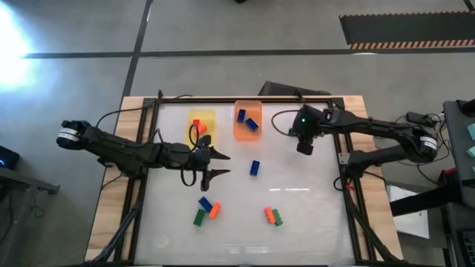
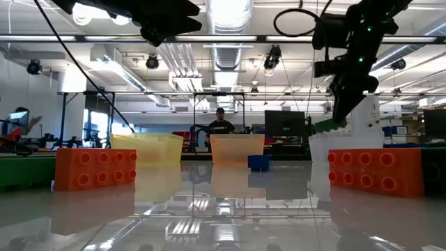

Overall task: Sort & place blocks by color
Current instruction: Put the green game piece into the transparent bin, then put the blue game piece into the orange bin

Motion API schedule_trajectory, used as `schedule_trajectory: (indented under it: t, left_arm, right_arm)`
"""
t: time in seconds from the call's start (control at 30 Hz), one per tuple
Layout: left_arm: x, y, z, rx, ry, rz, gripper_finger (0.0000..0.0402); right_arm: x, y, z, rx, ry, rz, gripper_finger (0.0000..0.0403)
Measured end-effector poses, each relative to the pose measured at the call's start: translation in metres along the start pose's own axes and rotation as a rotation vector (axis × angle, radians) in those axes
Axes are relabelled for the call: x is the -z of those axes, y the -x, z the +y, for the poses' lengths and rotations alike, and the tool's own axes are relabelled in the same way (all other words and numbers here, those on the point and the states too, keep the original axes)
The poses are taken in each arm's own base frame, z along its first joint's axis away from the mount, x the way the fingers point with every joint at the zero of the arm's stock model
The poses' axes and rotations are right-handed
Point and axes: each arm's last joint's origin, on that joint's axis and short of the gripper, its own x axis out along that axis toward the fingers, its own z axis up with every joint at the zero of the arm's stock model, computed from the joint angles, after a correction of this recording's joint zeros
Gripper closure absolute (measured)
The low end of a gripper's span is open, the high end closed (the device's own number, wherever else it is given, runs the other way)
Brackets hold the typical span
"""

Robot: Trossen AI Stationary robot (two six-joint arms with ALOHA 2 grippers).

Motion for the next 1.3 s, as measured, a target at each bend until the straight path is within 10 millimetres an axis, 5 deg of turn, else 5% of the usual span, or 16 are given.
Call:
schedule_trajectory:
  t: [0.47, 0.7, 0.97, 1.3]
  left_arm:
    - [0.000, 0.000, 0.000, 0.000, -0.001, 0.002, 0.0212]
    - [0.001, 0.000, 0.000, 0.000, -0.002, 0.005, 0.0212]
    - [0.001, 0.000, 0.000, -0.001, 0.000, 0.004, 0.0212]
    - [0.007, -0.002, 0.001, -0.035, 0.034, 0.024, 0.0212]
  right_arm:
    - [0.012, -0.033, -0.009, -0.036, -0.044, 0.138, 0.0266]
    - [0.011, -0.043, -0.008, -0.045, -0.045, 0.171, 0.0232]
    - [0.011, -0.039, -0.009, -0.040, -0.064, 0.157, 0.0205]
    - [-0.005, -0.012, -0.008, -0.022, -0.159, 0.051, 0.0220]
